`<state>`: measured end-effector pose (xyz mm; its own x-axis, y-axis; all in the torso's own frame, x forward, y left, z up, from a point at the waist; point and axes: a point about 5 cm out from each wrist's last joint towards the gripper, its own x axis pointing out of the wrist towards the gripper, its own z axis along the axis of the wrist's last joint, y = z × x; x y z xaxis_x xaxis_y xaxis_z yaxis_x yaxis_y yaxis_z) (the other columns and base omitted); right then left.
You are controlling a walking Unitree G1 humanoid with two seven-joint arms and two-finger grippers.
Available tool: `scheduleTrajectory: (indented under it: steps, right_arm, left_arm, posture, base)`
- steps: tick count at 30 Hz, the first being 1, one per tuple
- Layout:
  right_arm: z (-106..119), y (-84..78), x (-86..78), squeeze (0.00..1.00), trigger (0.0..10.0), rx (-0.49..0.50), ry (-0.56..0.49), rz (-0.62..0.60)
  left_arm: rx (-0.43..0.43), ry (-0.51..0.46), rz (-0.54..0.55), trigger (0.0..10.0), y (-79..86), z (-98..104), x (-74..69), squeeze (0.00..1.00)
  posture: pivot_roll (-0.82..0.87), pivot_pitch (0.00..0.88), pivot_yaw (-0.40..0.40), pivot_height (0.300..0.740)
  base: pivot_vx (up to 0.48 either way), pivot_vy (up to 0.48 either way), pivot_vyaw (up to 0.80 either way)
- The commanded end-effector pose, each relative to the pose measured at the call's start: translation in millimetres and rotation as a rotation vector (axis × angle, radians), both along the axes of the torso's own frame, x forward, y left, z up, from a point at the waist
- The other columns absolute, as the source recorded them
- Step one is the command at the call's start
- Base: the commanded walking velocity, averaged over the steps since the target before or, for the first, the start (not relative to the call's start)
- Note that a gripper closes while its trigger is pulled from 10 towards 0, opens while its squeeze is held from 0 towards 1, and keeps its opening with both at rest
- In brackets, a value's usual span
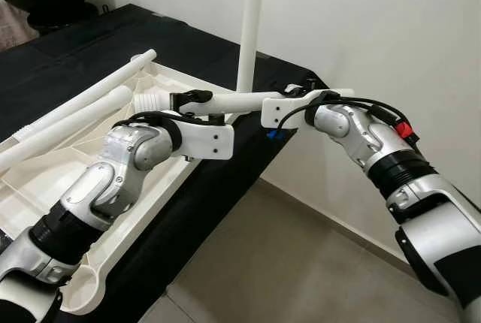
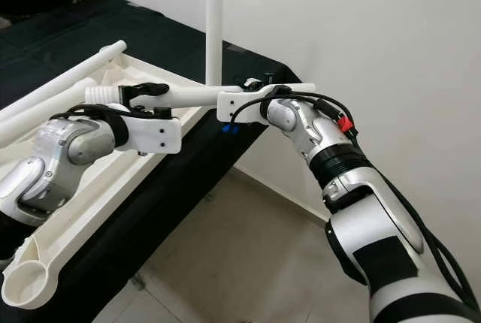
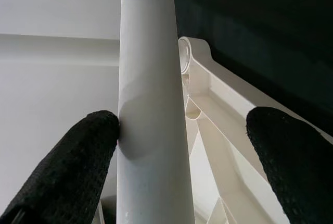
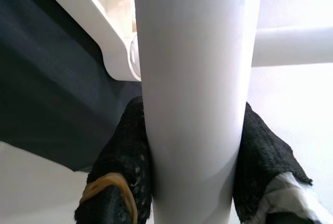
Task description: Building children table
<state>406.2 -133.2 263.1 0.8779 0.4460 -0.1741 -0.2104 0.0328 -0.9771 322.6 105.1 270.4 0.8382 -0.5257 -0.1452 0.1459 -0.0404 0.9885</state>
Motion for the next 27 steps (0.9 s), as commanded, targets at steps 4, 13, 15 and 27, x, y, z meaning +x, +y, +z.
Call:
scheduleTrajectory:
  steps: [4, 13, 15, 27]
  right_arm:
    - [7.9, 8.1, -4.0, 0.00, 10.0, 0.022, -0.013, 0.057]
    - [10.2, 17.5, -9.1, 0.00, 10.0, 0.024, -0.007, 0.113]
    - [10.3, 18.8, -9.7, 0.00, 10.0, 0.025, -0.006, 0.119]
    - [17.7, 22.1, -13.8, 0.00, 10.0, 0.040, -0.027, 0.141]
  left_arm:
    - [0.119, -0.046, 0.040, 10.0, 11.9, -5.7, 7.4, 0.00]
    - [0.209, -0.061, 0.097, 10.0, 25.3, -6.7, 15.7, 0.00]
    - [0.214, -0.060, 0.098, 10.0, 26.1, -7.2, 16.5, 0.00]
    - [0.193, -0.062, 0.096, 0.0, 28.3, -9.1, 22.3, 0.00]
  posture:
    - [0.04, 0.131, -0.067, 0.740]
    - [0.04, 0.131, -0.065, 0.740]
    - [0.04, 0.131, -0.065, 0.740]
    - [0.03, 0.118, -0.061, 0.740]
  base:
    - [0.000, 0.000, 0.00]
    - [0.000, 0.000, 0.00]
    - [0.000, 0.000, 0.00]
    - [0.000, 0.000, 0.00]
